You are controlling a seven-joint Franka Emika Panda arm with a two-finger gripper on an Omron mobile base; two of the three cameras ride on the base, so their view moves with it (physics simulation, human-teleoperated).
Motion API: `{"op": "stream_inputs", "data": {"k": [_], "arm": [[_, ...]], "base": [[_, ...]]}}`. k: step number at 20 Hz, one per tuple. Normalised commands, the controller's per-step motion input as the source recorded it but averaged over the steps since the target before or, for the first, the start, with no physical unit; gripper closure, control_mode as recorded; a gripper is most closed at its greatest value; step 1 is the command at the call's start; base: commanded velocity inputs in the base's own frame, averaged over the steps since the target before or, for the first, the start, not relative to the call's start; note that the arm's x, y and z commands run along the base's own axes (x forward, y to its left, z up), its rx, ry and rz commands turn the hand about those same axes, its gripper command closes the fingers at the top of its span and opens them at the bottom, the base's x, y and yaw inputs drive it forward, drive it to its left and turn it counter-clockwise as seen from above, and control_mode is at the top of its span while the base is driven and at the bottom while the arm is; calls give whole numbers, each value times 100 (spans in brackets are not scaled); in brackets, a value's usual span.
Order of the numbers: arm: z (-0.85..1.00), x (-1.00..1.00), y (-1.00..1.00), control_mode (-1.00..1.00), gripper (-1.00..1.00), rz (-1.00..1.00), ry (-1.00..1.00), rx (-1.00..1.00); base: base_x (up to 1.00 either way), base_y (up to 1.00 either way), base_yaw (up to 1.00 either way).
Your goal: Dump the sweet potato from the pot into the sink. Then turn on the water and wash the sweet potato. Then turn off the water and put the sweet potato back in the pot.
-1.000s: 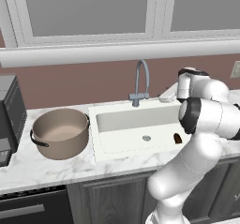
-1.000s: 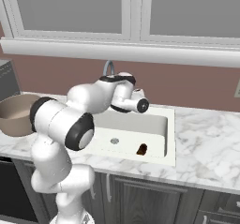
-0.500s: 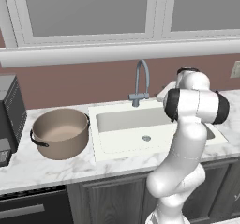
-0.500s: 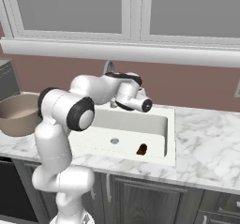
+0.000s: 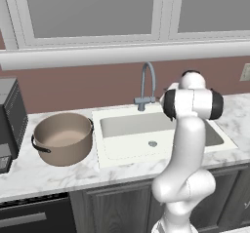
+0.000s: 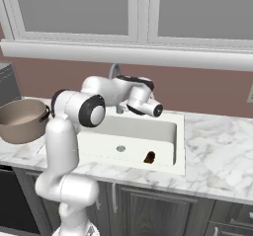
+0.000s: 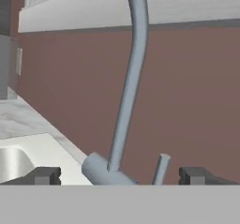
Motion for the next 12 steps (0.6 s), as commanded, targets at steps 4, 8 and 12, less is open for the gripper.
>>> {"op": "stream_inputs", "data": {"k": [4,8,12], "arm": [[-6,45,17,-100,-100,6,0,0],[-8,45,19,-100,-100,6,0,0],[-7,46,15,-100,-100,5,0,0]], "base": [[0,0,0],[0,0,0],[0,0,0]]}}
